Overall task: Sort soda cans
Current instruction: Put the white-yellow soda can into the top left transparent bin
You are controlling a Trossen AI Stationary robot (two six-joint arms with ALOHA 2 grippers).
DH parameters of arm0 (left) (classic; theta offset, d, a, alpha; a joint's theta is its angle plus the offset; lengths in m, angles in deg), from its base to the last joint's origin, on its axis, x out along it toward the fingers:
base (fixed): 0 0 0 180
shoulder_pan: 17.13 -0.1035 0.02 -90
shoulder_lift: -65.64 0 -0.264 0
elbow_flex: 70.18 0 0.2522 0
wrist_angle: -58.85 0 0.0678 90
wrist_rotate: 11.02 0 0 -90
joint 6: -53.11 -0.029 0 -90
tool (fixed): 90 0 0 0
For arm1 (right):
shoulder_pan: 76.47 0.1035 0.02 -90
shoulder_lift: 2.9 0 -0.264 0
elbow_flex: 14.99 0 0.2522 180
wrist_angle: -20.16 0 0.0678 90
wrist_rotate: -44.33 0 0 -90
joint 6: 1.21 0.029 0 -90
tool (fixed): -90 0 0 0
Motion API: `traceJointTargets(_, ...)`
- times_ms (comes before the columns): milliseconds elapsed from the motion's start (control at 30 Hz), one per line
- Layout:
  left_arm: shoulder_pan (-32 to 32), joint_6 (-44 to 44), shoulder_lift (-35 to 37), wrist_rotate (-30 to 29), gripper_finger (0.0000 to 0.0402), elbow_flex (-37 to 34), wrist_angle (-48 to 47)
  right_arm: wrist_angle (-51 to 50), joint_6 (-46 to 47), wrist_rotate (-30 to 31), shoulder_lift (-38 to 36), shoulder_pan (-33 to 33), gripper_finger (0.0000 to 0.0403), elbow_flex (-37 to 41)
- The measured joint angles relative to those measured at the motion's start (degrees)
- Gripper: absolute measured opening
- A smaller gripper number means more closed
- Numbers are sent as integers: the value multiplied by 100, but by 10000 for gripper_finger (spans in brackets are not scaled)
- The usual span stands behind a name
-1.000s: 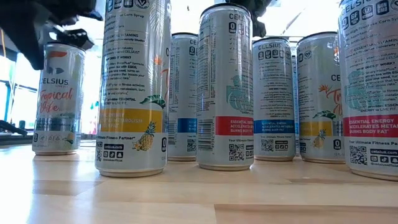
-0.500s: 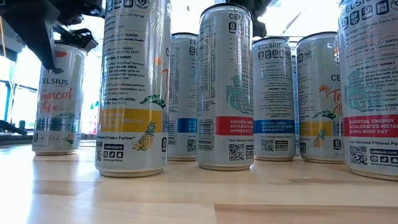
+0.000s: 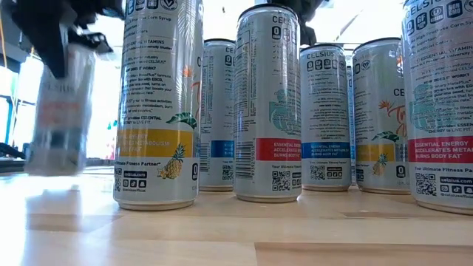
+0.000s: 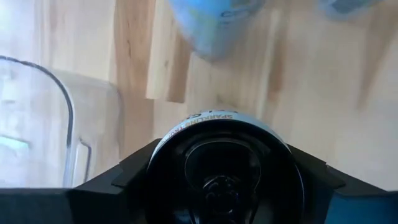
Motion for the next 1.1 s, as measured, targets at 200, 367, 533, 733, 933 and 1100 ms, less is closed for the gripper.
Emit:
traceJointTargets(200,-9,150,468,-204,243,966,-670,-69,-4,-1,100,0,291,0)
traceJointTargets(367,-197,307,756,-1153,243,2182,-1959,-135,-245,-2,111,0,291,0)
traceJointTargets(533,-949,139,663,-2016,243,3474,-2844,-283,-291,-74,-19,-14,291,0)
traceJointTargets(733,-2834,-989,226,-1907,243,4048,-2820,-256,-159,-112,-35,-148,291,0)
traceJointTargets(933,-4704,-1854,-235,-890,243,3419,-2753,-264,-2,-155,-35,-188,291,0)
traceJointTargets(1100,-5578,-2256,-240,-624,243,2364,-1555,-238,-2,-155,-35,-186,291,0)
